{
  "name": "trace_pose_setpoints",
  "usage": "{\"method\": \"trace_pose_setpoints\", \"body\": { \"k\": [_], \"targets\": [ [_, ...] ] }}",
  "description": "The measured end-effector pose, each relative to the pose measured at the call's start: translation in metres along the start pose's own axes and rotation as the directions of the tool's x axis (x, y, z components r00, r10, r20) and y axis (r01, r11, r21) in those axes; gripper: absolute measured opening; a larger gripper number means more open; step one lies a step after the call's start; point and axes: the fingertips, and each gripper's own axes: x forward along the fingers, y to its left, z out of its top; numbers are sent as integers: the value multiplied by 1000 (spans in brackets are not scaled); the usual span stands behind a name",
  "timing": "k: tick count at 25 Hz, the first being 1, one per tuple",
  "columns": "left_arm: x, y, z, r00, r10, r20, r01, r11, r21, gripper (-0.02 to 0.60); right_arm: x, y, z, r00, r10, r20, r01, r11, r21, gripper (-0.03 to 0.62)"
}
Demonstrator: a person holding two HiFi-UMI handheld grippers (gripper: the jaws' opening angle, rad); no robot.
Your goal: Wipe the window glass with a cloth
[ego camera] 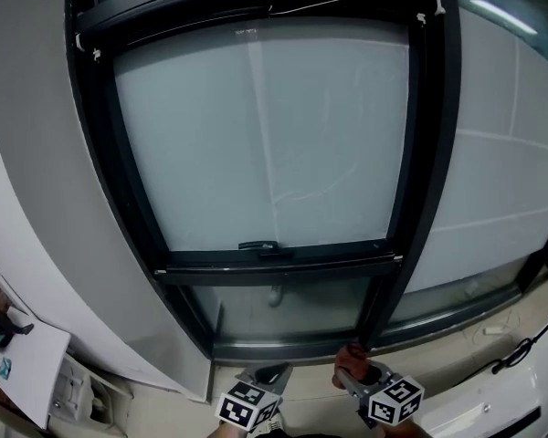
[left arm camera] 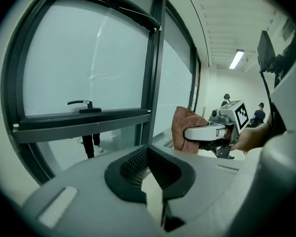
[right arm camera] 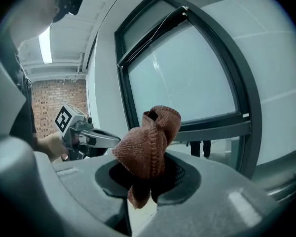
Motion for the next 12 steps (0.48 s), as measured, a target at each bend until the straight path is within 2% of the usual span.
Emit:
{"method": "trace_pose_setpoints", "body": {
  "k": [4,12],
  "targets": [
    [16,52,25,1000,-13,27,13,1000,6,17,51,-11,32,1000,-22,22,23,999,-27,86],
    [37,132,69,992,-94,78,92,995,36,17,138,-35,86,991,-112,68,114,993,-37,86]
  ]
}}
